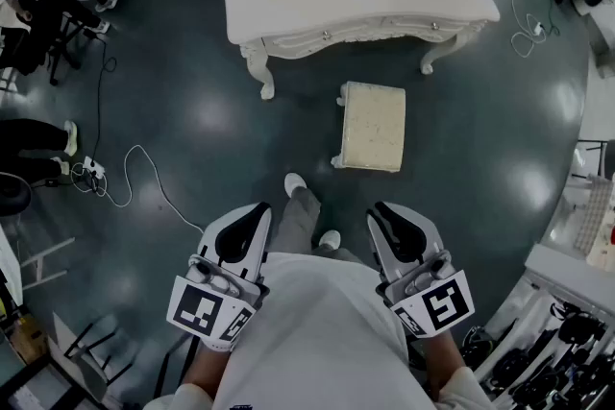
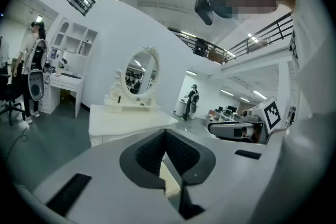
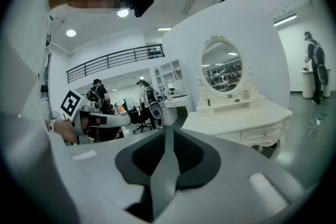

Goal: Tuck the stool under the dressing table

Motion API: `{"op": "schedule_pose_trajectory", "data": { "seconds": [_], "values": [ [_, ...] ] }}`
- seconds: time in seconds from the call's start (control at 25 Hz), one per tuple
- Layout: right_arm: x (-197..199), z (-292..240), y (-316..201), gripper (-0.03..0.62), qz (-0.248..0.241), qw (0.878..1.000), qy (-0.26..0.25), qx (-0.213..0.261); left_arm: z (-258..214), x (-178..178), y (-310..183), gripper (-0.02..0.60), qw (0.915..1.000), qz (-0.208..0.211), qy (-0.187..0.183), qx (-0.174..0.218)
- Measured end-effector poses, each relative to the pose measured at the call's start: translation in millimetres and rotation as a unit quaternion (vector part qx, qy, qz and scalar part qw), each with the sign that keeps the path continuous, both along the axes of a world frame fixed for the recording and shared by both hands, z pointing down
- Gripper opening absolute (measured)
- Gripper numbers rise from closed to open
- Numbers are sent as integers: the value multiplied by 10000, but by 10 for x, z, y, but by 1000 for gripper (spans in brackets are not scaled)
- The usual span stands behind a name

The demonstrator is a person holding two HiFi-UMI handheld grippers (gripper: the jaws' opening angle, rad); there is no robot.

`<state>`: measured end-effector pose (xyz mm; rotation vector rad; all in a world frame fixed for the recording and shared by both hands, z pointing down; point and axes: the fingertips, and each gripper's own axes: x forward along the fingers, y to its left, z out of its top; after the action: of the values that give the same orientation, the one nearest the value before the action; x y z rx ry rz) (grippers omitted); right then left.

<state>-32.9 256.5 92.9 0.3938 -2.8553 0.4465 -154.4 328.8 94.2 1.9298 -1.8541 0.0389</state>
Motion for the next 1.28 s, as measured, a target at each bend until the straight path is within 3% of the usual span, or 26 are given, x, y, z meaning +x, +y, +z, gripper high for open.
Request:
{"op": "schedule_pose_trajectory", "data": {
  "seconds": [0.28,0.4,0.56,0.8,1.28],
  "values": [
    [1232,306,202,46,659,9972,-67,-360,155,1238,-124,8,9964,772,-138,-321],
    [1582,431,409,46,981,9935,-24,-572,170,1570,-106,8,9925,1157,-165,-370],
    [1819,406,561,46,1467,9878,-125,-506,138,1793,-5,8,9870,1552,-239,-332],
    [1663,266,907,66,1844,9813,-368,-420,56,1657,460,8,9827,1819,-196,-291],
    [919,124,1505,84,2786,9595,-402,84,-19,545,1142,8,9763,2154,37,200]
  ]
}}
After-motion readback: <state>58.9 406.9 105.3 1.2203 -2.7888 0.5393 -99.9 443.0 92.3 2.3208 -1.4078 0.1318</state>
